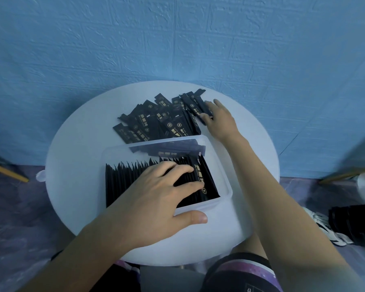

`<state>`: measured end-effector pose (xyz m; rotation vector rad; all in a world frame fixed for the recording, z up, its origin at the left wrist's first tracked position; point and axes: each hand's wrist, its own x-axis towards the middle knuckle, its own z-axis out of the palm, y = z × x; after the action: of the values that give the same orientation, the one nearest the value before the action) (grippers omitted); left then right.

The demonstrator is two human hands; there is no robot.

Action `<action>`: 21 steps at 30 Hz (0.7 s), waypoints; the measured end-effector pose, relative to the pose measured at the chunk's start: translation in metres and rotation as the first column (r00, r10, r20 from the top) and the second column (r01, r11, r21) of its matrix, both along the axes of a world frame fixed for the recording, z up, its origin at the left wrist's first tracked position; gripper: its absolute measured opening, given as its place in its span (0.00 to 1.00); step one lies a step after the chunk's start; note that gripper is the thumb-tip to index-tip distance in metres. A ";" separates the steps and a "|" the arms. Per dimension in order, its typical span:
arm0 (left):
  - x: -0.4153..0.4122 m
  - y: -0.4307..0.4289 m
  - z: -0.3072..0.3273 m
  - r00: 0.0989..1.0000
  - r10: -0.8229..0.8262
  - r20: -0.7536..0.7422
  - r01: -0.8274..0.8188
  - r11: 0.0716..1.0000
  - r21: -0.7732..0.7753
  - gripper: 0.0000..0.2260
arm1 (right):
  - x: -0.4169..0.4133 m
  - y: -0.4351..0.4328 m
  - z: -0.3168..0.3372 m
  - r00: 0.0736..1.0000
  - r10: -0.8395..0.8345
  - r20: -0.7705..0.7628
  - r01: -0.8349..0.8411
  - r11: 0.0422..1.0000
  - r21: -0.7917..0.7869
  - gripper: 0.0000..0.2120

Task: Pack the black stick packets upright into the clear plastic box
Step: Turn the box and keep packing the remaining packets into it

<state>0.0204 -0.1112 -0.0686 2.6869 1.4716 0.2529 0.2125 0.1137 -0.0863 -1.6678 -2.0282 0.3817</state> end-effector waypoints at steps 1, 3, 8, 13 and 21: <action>0.000 0.000 0.000 1.000 0.001 0.006 -0.001 1.000 0.000 0.31 | -0.001 0.004 -0.004 0.999 0.012 0.050 -0.010 0.999 -0.037 0.23; 0.000 0.000 0.000 1.000 0.005 0.015 -0.005 1.000 -0.010 0.32 | -0.001 0.004 -0.013 0.992 0.018 0.124 -0.006 0.995 -0.098 0.24; 0.001 -0.001 0.000 1.000 0.009 0.015 -0.009 1.000 0.005 0.32 | 0.006 -0.019 -0.013 0.997 -0.026 0.070 0.028 0.999 -0.024 0.16; 0.001 -0.001 0.000 1.000 0.004 0.006 -0.004 1.000 0.015 0.31 | 0.019 -0.046 -0.006 0.997 -0.049 0.052 0.050 0.999 -0.014 0.15; 0.001 -0.002 0.003 1.000 0.013 0.020 -0.013 1.000 -0.029 0.32 | 0.016 -0.045 -0.005 0.998 -0.059 -0.037 0.059 0.998 0.003 0.11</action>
<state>0.0218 -0.1131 -0.0656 2.6455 1.4761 0.2572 0.2287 0.0682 -0.0908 -1.7013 -1.9467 0.3848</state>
